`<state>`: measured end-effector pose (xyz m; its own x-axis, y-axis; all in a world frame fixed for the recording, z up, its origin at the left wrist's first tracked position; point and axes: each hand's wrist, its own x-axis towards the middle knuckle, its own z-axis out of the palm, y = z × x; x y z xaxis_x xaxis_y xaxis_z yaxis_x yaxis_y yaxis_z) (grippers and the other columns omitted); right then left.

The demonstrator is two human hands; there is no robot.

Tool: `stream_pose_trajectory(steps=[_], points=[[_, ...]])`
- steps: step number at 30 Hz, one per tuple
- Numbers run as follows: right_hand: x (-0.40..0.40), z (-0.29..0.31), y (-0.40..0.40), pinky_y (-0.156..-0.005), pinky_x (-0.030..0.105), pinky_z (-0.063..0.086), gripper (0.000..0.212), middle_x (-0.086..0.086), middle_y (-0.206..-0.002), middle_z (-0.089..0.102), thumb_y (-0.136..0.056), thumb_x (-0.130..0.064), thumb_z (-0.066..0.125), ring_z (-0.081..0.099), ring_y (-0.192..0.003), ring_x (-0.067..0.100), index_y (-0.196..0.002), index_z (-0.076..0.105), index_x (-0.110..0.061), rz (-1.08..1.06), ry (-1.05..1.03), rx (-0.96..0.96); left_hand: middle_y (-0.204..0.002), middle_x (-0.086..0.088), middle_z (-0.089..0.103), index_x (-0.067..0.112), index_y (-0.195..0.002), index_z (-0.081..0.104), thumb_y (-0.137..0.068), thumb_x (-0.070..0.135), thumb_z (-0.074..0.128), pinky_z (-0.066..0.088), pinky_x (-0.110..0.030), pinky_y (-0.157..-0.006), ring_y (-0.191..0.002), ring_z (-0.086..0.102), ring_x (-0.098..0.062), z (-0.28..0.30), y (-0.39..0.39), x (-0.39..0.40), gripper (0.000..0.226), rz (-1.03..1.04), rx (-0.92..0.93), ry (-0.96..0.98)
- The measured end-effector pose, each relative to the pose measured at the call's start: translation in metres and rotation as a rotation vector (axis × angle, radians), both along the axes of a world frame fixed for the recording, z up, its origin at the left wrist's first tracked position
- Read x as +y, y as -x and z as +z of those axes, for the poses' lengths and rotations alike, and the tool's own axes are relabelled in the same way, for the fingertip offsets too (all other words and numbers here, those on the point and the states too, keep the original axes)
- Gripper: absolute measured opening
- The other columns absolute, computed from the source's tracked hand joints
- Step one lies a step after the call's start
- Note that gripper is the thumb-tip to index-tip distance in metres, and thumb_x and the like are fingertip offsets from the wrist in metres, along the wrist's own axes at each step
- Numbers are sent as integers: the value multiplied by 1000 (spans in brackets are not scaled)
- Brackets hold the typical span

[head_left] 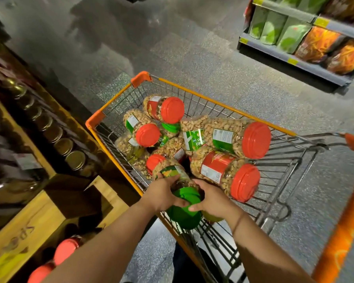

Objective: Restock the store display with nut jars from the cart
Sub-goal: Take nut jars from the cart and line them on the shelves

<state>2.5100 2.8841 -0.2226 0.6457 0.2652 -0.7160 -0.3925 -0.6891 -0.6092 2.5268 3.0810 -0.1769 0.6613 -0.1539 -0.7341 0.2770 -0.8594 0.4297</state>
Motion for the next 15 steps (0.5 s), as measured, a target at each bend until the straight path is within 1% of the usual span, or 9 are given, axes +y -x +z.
stream_pose_trajectory(steps=[3,5,6,7,8,9,10,13,15], points=[[0,3,0,-116,35,37,106,-3,-157,44,-75,-31,90,43,-141,20,-159,26,-33,-52,-42,2,-159,-15,40,30,-155,40,-64,49,93,36,-37,-119,-149,34,-26,0,4,3,108,99,-63,50],[0,5,0,-116,35,37,105,-4,-157,43,-75,-31,90,43,-141,19,-159,27,-34,-96,-79,-4,-156,-9,47,27,-152,46,-64,48,93,40,-32,-116,-148,37,-21,2,8,5,102,149,-125,59],[0,5,0,-116,34,37,104,-4,-158,42,-76,-30,90,42,-141,18,-159,27,-34,-121,-102,-6,-154,-6,50,26,-151,49,-65,50,93,43,-24,-110,-143,44,-19,2,10,6,100,172,-152,59],[0,7,0,-116,34,37,103,-5,-158,41,-76,-31,89,41,-142,17,-159,28,-35,-143,-126,-9,-150,-4,54,23,-149,51,-65,50,92,45,-10,-99,-135,51,-14,3,11,6,98,201,-174,65],[-1,9,0,-117,34,37,102,-6,-159,40,-76,-31,89,40,-142,16,-158,28,-37,-161,-148,-13,-146,-3,58,21,-148,53,-66,48,92,41,3,-84,-125,55,-8,5,11,7,95,228,-189,69],[-2,11,0,-117,34,37,101,-6,-159,39,-76,-32,89,39,-143,15,-157,29,-39,-180,-165,-13,-142,-2,61,19,-147,54,-68,45,92,37,8,-72,-115,55,-4,9,10,6,91,257,-208,82],[-4,12,-1,-117,33,35,100,-7,-159,39,-76,-31,89,38,-143,13,-157,30,-41,-198,-183,-10,-140,-2,63,18,-146,56,-70,43,91,36,9,-65,-109,53,-2,13,9,6,88,284,-224,95],[-7,24,-2,-110,24,30,97,-11,-156,40,-78,-25,88,32,-135,5,-155,31,-42,-253,-251,-13,-135,2,65,19,-142,59,-75,44,88,37,6,-61,-110,55,-3,26,4,6,78,357,-289,139],[-7,32,-4,-110,26,28,94,-14,-155,41,-80,-23,86,28,-133,4,-154,33,-44,-287,-292,-30,-125,10,66,22,-137,64,-77,43,87,41,4,-70,-111,58,-2,31,1,7,68,406,-337,176]])
